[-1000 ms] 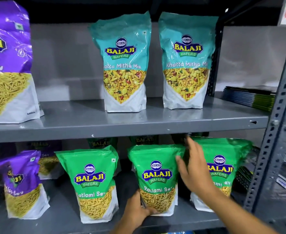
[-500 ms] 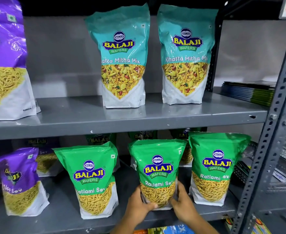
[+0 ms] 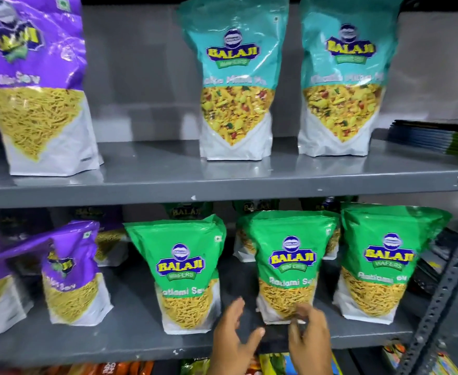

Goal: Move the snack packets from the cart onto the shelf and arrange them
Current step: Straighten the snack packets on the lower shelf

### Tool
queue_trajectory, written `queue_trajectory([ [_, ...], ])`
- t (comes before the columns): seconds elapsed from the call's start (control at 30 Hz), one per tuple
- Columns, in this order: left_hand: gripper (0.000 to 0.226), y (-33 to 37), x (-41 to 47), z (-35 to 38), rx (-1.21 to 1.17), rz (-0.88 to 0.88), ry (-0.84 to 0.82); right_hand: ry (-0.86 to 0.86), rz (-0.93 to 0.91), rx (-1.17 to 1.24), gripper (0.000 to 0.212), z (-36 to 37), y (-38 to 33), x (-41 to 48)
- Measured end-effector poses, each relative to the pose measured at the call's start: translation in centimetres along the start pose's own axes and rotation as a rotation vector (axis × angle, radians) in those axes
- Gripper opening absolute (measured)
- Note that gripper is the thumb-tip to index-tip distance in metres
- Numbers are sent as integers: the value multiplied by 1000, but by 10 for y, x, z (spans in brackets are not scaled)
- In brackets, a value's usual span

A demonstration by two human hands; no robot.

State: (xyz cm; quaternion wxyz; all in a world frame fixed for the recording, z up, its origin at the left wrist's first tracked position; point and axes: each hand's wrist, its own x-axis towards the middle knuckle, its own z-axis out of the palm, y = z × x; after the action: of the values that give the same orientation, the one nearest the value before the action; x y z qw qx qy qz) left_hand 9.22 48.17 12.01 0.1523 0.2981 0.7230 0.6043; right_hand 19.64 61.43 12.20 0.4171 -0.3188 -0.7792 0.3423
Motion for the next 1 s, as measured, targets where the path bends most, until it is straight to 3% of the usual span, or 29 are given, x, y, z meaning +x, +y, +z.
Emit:
queue_trajectory([
  [0.1,26,-15,-34,-55,-87,70,463,-309,-163,3,61,37,-11,-16],
  [0.17,28,-22,-31,-100,-147,95,718,-432,-195,61,62,61,-30,-20],
  [0.2,34,-23,-22,-117,-195,64,770,-467,-200,102,64,73,-38,-18],
  [0.3,33,-27,12,-151,-253,-158,652,-596,-77,152,74,105,-60,-14],
  [0.4,42,-22,29,-144,-157,-340,420,-634,20,165,70,124,-66,-12],
  [0.53,40,-6,30,-126,-255,-311,290,-548,88,170,49,117,-77,-14],
  [0.7,32,-3,28,-130,-265,-328,244,-524,91,124,55,111,-76,-18],
  [0.77,37,-9,23,-136,-229,-308,316,-372,74,127,65,111,-81,-28],
  [0.87,46,-14,5,-163,-244,-128,597,-165,-105,28,56,109,-101,-54],
  [0.97,31,-28,-13,-213,-224,40,856,-396,-311,-2,64,131,-137,-75],
  [1.0,38,-36,-14,-233,-191,54,904,-465,-393,22,61,139,-152,-75],
])
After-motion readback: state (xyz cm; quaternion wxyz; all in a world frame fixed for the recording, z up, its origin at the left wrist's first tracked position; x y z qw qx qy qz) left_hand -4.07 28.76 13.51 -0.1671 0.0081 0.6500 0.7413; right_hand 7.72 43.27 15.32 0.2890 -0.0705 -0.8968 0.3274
